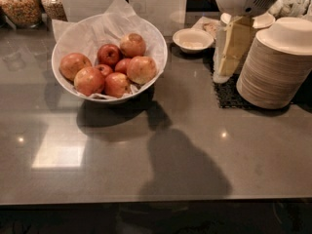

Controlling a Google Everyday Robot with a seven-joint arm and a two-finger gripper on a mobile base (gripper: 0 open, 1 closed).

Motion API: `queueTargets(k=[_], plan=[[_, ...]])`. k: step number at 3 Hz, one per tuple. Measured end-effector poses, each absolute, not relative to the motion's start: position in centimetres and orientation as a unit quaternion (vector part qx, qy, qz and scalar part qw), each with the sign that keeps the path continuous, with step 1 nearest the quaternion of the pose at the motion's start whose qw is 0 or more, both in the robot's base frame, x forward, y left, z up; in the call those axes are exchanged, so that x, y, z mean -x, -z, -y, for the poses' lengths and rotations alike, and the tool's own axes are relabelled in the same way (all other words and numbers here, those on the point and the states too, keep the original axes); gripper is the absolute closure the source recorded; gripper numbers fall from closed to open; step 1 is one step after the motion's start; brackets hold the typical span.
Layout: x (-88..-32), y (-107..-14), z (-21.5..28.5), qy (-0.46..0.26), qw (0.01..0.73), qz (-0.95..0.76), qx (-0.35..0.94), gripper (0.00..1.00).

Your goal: Pick apple from white bowl

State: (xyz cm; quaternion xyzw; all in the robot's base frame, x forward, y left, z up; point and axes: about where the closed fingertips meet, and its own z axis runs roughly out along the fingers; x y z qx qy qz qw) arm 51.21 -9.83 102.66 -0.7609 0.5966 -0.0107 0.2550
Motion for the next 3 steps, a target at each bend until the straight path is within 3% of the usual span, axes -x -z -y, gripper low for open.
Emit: queueTargets(k=[1,3], plan=[[-53.4,-102.3,4.9,-0.021,0.266,-0.541,0.797,0.00],[-56.1,-102.3,2.7,-0.028,0.296,-0.505,0.810,0.00]])
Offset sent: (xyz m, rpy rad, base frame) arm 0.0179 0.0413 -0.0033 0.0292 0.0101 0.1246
